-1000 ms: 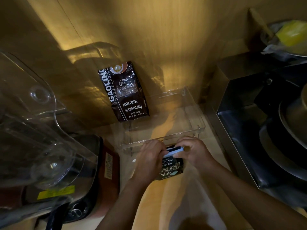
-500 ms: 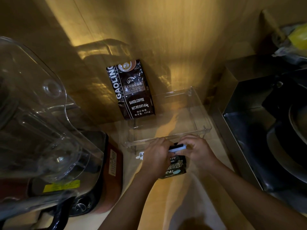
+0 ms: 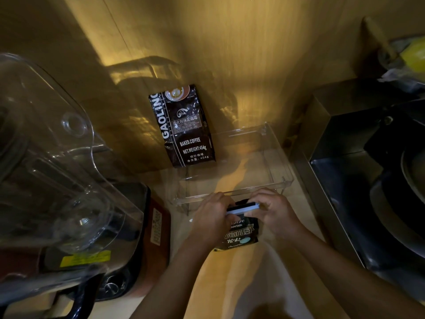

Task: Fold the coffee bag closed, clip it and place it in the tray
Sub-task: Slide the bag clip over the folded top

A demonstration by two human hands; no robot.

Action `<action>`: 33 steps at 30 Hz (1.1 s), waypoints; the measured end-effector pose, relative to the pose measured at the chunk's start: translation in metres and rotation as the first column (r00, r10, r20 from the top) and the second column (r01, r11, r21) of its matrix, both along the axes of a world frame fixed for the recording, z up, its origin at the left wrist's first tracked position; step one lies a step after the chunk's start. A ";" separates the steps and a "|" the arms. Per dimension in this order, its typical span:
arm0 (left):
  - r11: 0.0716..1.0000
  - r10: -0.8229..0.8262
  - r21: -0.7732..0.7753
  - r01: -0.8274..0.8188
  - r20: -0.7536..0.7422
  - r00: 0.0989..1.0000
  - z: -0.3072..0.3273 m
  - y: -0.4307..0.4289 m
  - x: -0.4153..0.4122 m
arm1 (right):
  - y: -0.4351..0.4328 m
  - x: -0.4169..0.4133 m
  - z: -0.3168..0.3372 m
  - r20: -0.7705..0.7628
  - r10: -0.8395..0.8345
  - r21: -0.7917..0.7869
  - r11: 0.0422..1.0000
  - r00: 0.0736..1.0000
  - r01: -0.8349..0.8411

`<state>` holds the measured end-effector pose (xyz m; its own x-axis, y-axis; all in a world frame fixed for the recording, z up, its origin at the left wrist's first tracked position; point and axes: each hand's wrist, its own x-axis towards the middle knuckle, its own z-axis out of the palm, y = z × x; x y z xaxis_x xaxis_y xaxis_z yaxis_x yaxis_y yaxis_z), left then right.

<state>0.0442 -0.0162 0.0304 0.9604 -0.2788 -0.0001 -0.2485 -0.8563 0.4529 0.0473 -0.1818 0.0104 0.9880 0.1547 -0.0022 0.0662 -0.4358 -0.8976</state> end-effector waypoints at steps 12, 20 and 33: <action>0.985 0.171 -0.014 -0.172 -0.024 0.985 0.005 0.001 -0.004 | -0.004 0.002 0.003 -0.004 0.045 -0.030 0.999 0.999 -0.045; 0.994 0.100 0.040 -0.104 0.092 0.991 -0.001 0.000 -0.009 | -0.005 0.005 -0.002 0.041 0.161 -0.204 0.967 0.986 -0.150; 0.997 0.070 -0.021 -0.072 -0.057 0.996 0.006 0.019 -0.003 | 0.003 0.011 -0.001 0.215 0.375 -0.484 0.843 0.902 -0.235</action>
